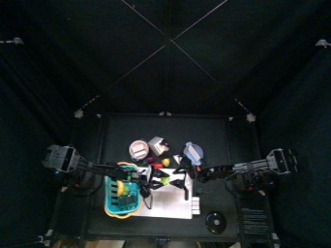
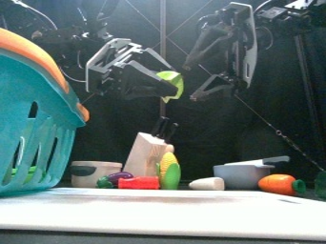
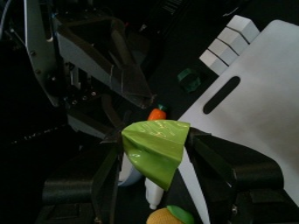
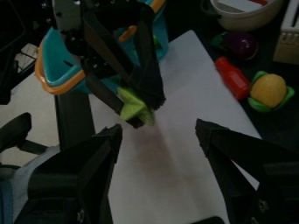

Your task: Grab white sushi roll

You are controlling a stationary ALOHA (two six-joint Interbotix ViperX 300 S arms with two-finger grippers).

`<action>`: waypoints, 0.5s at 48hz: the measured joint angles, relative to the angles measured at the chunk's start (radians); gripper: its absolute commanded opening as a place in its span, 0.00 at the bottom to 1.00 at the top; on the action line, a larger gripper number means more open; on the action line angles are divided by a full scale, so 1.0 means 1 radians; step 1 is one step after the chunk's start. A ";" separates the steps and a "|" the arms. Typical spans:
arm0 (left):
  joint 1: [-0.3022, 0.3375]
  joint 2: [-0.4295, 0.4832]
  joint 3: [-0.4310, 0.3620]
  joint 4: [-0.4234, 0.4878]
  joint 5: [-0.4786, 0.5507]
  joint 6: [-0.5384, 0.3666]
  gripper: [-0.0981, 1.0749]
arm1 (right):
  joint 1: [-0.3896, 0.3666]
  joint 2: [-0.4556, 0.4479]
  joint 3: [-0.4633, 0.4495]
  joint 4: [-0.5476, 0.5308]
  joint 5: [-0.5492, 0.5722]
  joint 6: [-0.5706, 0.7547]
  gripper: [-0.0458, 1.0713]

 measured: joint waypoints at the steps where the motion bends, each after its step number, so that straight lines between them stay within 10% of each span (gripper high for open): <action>1: -0.002 -0.006 0.002 -0.021 0.005 0.000 0.68 | 0.000 -0.006 0.003 0.000 0.005 0.000 0.91; 24: -0.015 -0.272 0.031 -0.482 0.380 0.000 0.71 | -0.006 -0.083 0.064 0.005 0.038 0.003 0.91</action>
